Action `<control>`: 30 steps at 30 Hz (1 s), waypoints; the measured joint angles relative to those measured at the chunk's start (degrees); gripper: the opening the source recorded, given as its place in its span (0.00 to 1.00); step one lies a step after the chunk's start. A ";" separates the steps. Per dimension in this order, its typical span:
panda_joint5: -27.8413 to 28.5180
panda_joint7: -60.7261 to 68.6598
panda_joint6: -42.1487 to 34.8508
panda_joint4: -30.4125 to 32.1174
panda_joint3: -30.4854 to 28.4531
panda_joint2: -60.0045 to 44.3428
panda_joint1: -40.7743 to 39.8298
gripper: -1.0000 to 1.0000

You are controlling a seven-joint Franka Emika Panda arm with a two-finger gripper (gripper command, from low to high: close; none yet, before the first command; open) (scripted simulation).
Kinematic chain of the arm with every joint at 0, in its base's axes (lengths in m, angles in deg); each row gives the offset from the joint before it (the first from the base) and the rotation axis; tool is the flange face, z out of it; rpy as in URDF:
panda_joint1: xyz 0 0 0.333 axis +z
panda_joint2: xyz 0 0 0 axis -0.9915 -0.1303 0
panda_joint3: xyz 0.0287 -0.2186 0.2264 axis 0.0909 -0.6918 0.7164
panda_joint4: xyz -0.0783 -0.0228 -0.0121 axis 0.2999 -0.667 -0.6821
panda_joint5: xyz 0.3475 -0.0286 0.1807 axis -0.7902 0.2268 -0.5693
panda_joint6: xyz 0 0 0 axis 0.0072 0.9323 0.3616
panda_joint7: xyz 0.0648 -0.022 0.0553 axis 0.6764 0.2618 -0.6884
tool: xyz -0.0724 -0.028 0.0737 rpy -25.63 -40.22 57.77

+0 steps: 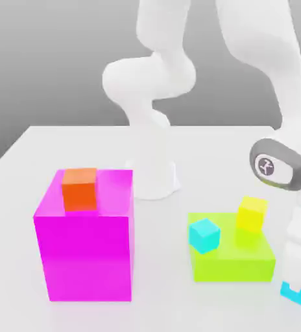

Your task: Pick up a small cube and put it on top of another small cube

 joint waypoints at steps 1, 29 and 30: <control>0.01 -0.01 0.00 0.00 0.00 0.00 0.00 0.00; -14.67 10.44 -20.41 25.62 -2.59 46.59 -11.84 0.00; -14.62 10.39 -19.92 26.58 -2.78 47.06 -12.21 0.00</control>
